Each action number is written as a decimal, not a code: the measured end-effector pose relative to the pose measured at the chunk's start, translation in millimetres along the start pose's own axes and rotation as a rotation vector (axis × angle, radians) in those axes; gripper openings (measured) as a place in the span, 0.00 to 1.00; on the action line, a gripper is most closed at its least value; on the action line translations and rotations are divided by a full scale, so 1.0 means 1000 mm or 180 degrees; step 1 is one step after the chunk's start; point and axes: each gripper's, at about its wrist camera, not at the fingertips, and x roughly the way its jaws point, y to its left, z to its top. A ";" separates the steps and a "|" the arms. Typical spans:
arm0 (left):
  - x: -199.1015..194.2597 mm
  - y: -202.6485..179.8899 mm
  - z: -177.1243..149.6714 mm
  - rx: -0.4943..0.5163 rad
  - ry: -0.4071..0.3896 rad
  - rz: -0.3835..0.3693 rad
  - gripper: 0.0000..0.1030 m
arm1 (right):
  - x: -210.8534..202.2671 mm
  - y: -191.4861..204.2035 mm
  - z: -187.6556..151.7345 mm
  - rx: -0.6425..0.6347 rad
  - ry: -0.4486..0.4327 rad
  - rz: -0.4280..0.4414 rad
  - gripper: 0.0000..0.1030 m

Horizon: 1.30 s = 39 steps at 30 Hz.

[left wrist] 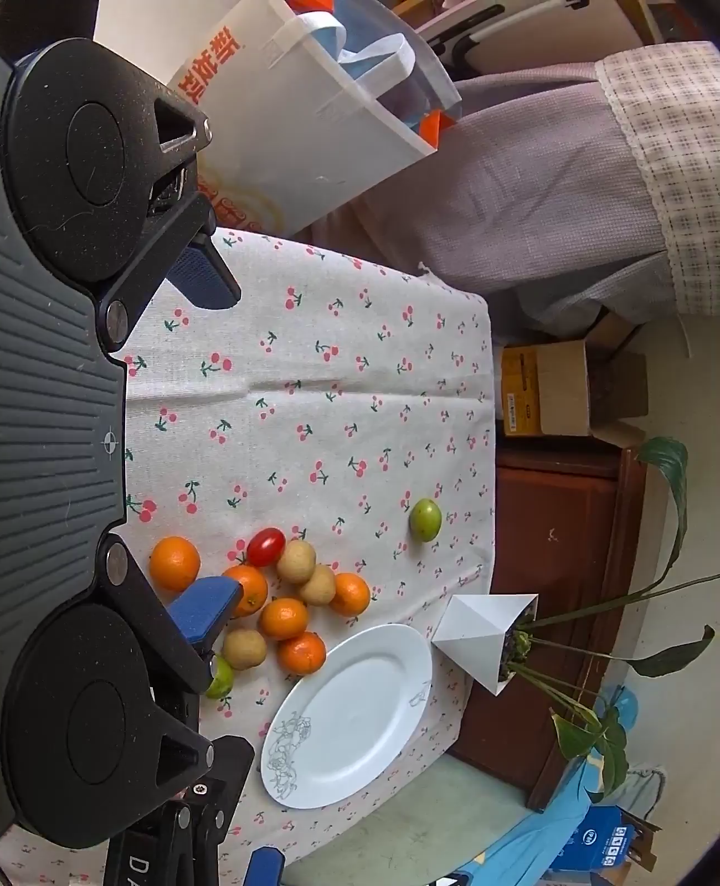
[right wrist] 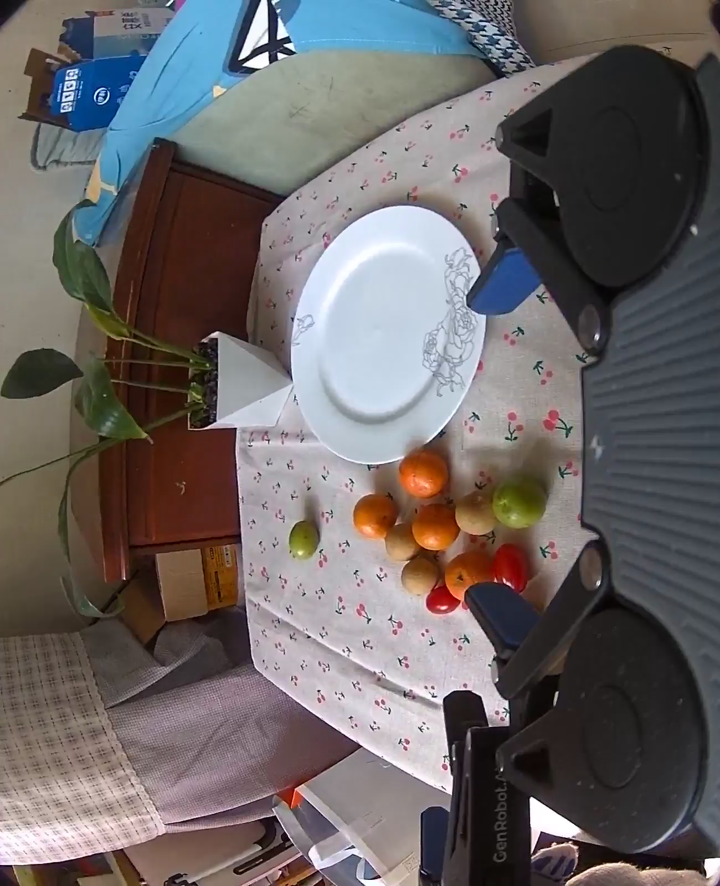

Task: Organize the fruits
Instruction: 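Move both tools toward the cluster of fruit beside the plate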

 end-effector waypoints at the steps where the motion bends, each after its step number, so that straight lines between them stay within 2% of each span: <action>1: 0.001 -0.001 0.000 0.0006 0.0003 0.0021 1.00 | 0.002 0.000 -0.002 0.0033 -0.0013 -0.0001 0.99; 4: 0.006 -0.002 -0.001 0.0019 0.0038 0.0051 1.00 | 0.013 0.000 -0.004 0.0150 0.0127 -0.0082 0.99; 8: 0.012 -0.004 -0.004 0.0048 0.0101 0.0116 1.00 | 0.016 -0.005 -0.004 0.0201 0.0240 0.0043 0.98; 16: 0.016 -0.006 -0.005 0.0041 0.0142 0.0177 1.00 | 0.022 -0.001 -0.006 0.0296 0.0384 -0.0112 0.97; 18: 0.016 -0.006 -0.005 0.0042 0.0139 0.0189 1.00 | 0.026 -0.004 -0.007 0.0379 0.0248 -0.0115 0.96; 23: 0.019 -0.006 -0.005 0.0055 0.0145 0.0208 1.00 | 0.029 -0.005 -0.008 0.0445 0.0324 -0.0111 0.95; 39: 0.021 -0.013 -0.006 0.0170 0.0099 0.0283 1.00 | 0.032 0.001 -0.008 0.0295 0.0463 -0.0269 0.87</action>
